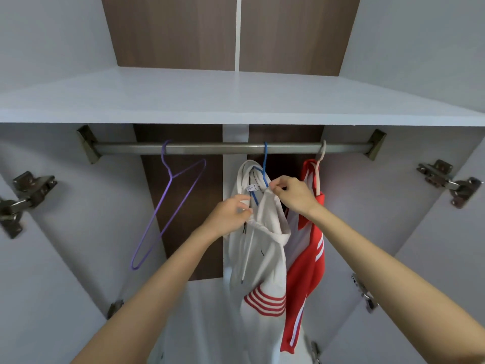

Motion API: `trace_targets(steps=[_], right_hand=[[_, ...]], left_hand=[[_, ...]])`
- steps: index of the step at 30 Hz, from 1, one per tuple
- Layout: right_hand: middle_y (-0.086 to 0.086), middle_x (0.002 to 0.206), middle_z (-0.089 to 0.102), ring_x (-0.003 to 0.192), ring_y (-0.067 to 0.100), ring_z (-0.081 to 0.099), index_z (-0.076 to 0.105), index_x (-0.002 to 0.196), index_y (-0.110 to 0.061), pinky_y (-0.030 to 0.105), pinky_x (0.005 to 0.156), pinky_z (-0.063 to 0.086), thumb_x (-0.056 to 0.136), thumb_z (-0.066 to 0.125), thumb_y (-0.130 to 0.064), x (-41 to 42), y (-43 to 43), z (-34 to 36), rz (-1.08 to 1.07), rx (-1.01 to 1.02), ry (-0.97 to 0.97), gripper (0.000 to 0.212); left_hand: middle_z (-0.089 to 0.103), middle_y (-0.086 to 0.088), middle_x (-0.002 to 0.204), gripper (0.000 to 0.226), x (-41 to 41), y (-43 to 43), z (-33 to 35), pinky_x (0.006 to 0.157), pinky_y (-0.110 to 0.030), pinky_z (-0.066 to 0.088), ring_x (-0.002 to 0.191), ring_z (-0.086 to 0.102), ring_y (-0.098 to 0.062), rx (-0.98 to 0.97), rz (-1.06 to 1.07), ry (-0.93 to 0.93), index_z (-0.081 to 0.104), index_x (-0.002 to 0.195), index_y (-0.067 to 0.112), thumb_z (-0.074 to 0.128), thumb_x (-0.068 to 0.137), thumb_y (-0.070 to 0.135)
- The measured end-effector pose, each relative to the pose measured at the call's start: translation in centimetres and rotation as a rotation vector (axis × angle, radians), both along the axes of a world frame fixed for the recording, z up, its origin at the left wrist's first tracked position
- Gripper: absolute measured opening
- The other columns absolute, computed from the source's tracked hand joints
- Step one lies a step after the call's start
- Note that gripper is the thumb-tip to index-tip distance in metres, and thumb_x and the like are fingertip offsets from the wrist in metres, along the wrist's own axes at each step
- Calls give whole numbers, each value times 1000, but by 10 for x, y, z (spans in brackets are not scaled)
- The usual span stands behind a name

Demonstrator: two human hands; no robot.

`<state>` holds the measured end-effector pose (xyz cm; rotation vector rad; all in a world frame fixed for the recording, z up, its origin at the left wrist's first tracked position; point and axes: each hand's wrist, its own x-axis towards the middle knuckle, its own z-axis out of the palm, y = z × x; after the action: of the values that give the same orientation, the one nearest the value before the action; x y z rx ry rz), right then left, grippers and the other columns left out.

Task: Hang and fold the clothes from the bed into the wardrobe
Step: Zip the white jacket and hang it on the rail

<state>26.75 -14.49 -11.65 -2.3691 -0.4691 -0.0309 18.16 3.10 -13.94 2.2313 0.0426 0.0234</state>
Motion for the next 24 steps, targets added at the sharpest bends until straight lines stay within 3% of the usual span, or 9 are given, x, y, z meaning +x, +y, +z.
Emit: trace_targets(steps=[2, 5, 10, 12, 16, 24], right_hand=[[-8, 110, 67, 102, 9, 60, 67, 109, -20, 25, 90, 45, 97, 52, -22, -28, -7, -4, -18, 77, -13, 20], [-9, 101, 70, 90, 10, 64, 67, 106, -24, 24, 84, 49, 95, 54, -20, -77, -18, -19, -48, 151, 5, 17], [-11, 99, 70, 81, -11, 58, 67, 105, -24, 1, 71, 39, 94, 54, -17, -165, -48, -55, -75, 123, 34, 18], [-15, 97, 67, 81, -7, 57, 66, 107, -26, 5, 71, 40, 95, 54, -20, -199, -63, -66, -102, 69, 49, 18], [-14, 102, 68, 87, 11, 63, 65, 109, -29, 30, 82, 50, 97, 52, -25, -269, -101, -78, -198, -34, 49, 19], [-11, 112, 68, 95, 22, 63, 60, 116, -29, 34, 81, 50, 98, 46, -30, -398, -202, -102, -394, -186, 92, 23]], left_hand=[[60, 12, 115, 43, -19, 3, 6, 101, -35, 44, 118, 54, -15, -1, 9, -42, 48, 138, 25, 53, 95, 26], [62, 5, 122, 42, -52, 3, 7, 102, -38, 45, 115, 57, -17, -1, 20, -101, 49, 137, 25, 52, 95, 27], [61, 0, 126, 40, -118, -15, -12, 99, -37, 47, 109, 61, -17, 19, -23, -109, 50, 136, 23, 52, 96, 26], [60, -1, 128, 41, -144, -26, -23, 99, -37, 47, 111, 60, -18, 53, -57, -78, 49, 137, 21, 51, 97, 26], [61, -3, 128, 41, -193, -61, -42, 98, -31, 46, 111, 60, -17, 47, -186, 20, 50, 137, 16, 53, 97, 22], [60, 1, 126, 39, -268, -154, -65, 99, -31, 43, 112, 57, -17, 181, -416, -7, 52, 134, 22, 55, 96, 24]])
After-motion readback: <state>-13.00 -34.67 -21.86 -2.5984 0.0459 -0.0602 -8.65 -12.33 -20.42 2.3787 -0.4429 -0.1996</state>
